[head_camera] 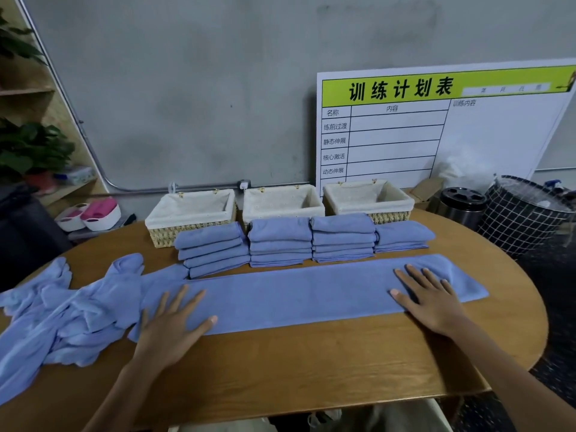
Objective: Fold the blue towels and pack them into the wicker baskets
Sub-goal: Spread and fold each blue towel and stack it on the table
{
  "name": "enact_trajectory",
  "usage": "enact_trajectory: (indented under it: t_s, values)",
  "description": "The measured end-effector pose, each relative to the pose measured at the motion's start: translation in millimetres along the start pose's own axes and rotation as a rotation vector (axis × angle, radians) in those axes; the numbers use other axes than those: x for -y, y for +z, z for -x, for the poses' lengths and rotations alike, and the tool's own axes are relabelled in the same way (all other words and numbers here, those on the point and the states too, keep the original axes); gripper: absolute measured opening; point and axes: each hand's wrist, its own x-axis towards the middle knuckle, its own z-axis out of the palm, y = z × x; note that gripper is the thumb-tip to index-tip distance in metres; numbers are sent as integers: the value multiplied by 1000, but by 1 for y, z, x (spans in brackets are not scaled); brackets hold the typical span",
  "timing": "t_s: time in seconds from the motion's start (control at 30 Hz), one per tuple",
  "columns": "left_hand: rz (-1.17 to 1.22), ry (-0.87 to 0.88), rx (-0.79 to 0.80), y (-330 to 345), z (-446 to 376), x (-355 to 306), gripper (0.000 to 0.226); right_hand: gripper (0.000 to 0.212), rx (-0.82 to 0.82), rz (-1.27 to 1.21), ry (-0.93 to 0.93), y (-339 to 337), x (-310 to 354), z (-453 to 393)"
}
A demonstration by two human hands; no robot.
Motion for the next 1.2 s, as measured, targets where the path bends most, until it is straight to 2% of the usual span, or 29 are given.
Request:
enact_trajectory:
  t_s: [0.2,0.27,0.33,0.43,0.53,0.6,0.67,0.73,0.8,0.93,1.07,1.2]
  values:
    - [91,-6,-96,-9,-12,-21,105,83,-25,-78,-13,-5,-15,1]
    - [29,4,-2,-4,-13,-31,88,75,-29,-76,21,-9,-33,4]
    - [-23,1,60,4,-14,-32,81,61,-28,-72,74,-12,-57,9]
    - [-25,-1,38,2,-20,-26,74,51,-52,-139,123,-15,-90,17]
    - [-65,7,-50,-7,-31,-47,54,43,-200,-296,135,-22,-103,17]
    - [-86,126,-217,-10,-37,-89,36,39,-269,-285,204,-27,-103,17]
    - [12,342,-305,-14,-38,-155,18,44,-254,-174,268,-30,-103,14]
    - [185,533,-250,-17,-35,-234,11,45,-212,-128,319,-34,-103,11]
    - [293,657,-159,-16,-38,-313,11,41,-188,-196,364,-38,-103,7]
    - [382,793,-120,-5,-67,-434,15,34,-129,-328,388,-41,-109,0]
    - [350,895,-44,7,-105,-505,36,49,-145,-507,339,-44,-118,-2]
    - [196,983,48,18,-135,-534,42,46,-178,-613,312,-44,-125,-1]
